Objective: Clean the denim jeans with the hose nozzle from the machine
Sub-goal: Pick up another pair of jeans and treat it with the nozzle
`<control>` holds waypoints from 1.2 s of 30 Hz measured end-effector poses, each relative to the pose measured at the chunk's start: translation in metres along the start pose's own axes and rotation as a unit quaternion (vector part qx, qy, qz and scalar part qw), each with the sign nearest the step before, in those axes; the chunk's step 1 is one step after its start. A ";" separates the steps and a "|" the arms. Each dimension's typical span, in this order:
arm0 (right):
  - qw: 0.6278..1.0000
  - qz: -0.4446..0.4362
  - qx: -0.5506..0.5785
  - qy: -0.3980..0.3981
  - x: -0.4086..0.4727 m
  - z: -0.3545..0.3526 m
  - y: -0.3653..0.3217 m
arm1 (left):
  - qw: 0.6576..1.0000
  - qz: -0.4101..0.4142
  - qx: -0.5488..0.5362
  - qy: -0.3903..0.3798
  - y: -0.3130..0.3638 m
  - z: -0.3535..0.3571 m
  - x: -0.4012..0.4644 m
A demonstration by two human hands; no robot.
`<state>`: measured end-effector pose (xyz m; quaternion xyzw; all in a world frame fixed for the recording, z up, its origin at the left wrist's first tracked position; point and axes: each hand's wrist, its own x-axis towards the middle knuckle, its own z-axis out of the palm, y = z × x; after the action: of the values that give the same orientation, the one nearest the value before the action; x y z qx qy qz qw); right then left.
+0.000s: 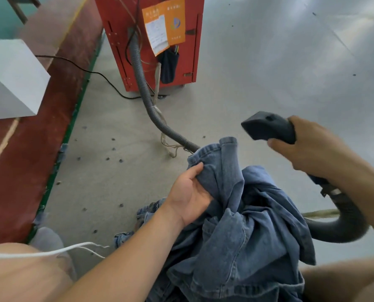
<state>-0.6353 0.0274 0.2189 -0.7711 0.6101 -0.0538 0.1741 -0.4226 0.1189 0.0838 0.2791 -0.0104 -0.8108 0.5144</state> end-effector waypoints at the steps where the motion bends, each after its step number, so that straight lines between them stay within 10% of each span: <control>1: 1.000 0.002 0.021 0.015 -0.002 -0.005 0.001 | 1.000 0.006 -0.002 0.008 0.000 0.001 0.000; 8: 0.987 -0.076 -0.019 -0.138 -0.030 0.004 -0.020 | 0.999 0.024 0.015 -0.018 -0.003 0.005 0.001; 14: 0.999 0.006 0.049 0.022 0.000 -0.002 -0.004 | 0.999 0.020 0.036 -0.025 -0.002 0.004 -0.006; 21: 0.991 -0.044 0.065 -0.112 -0.020 -0.015 -0.009 | 0.997 0.027 0.066 -0.008 -0.002 0.010 -0.009; 28: 0.982 0.066 0.170 0.049 -0.003 -0.004 -0.011 | 0.994 0.025 0.107 -0.011 -0.007 0.018 -0.012; 36: 0.987 0.054 0.152 -0.004 0.004 0.036 -0.027 | 0.996 0.026 0.084 -0.018 -0.012 0.018 -0.013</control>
<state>-0.5983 0.0359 0.1939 -0.7019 0.6345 -0.1333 0.2949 -0.4368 0.1305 0.1010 0.3060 -0.0945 -0.7986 0.5095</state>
